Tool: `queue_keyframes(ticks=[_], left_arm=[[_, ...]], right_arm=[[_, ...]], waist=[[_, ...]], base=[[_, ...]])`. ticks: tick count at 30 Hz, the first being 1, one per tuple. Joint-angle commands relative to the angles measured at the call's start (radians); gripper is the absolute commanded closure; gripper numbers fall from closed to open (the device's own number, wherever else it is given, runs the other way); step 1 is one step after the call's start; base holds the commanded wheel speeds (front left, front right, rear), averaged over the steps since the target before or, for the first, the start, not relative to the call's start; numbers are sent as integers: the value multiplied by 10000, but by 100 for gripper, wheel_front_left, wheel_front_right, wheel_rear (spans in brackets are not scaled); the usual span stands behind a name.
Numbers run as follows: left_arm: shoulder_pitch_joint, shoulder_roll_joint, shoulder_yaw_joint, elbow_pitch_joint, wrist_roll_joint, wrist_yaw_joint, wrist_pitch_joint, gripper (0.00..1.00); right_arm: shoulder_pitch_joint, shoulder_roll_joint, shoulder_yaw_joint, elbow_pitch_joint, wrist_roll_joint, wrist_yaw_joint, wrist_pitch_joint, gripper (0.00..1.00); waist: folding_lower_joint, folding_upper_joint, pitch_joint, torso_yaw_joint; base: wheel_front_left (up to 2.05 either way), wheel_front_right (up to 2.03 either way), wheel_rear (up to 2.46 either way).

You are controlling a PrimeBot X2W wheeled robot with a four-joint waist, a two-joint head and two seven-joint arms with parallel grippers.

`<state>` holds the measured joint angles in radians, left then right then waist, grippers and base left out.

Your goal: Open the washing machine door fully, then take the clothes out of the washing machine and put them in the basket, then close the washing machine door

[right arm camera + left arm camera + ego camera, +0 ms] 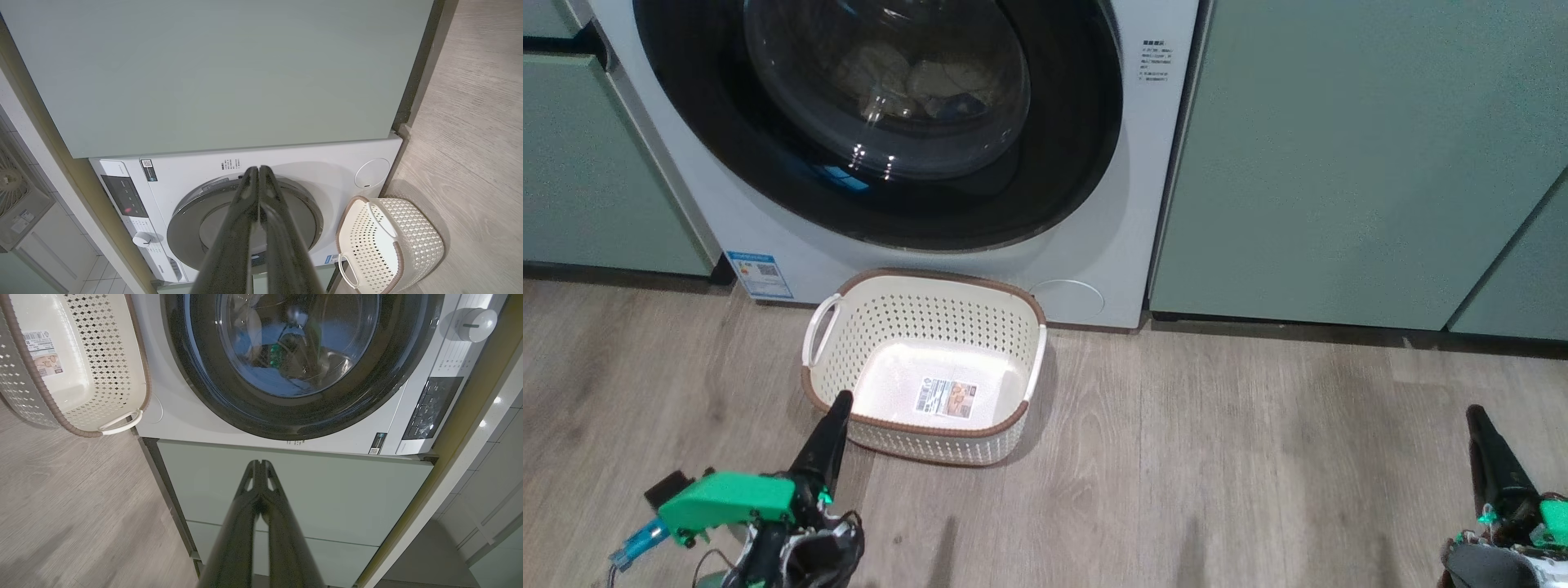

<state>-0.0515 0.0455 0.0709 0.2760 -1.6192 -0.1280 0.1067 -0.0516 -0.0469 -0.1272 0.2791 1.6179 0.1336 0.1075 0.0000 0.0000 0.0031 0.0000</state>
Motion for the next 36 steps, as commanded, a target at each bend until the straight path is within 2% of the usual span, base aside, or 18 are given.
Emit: queue_keyframes(ticks=[1, 11, 12, 17, 28, 36], left_arm=[[-561, 74, 401, -314, 83, -27, 42, 100], [-562, 70, 407, -313, 88, -27, 47, 100], [9, -9, -8, 36, 1, 2, -2, 0], [421, -98, -115, 687, 16, 4, -21, 0], [146, -16, -249, 617, 308, 1, -348, 0], [-64, 42, -233, 513, 1009, -1, -584, 0]], right_arm=[[-561, -55, 155, -345, -76, -29, 41, 100], [-561, -52, 150, -344, -80, -29, 45, 100], [5, 8, 0, 38, 2, 2, -2, 0], [415, 202, 57, 694, 5, 2, -24, 0], [245, 181, 194, 512, -128, -1, -349, 0], [81, 166, 145, 405, -890, -3, -586, 0]], waist=[[0, 0, 0, 0], [0, 0, 0, 0], [0, 0, 0, 0], [0, 0, 7, 0], [0, 0, 34, -4], [0, 0, 65, -6]], base=[[0, 0, 0], [0, 0, 0], [0, 0, 0], [0, 0, 0], [0, 0, 0], [0, 0, 0]])
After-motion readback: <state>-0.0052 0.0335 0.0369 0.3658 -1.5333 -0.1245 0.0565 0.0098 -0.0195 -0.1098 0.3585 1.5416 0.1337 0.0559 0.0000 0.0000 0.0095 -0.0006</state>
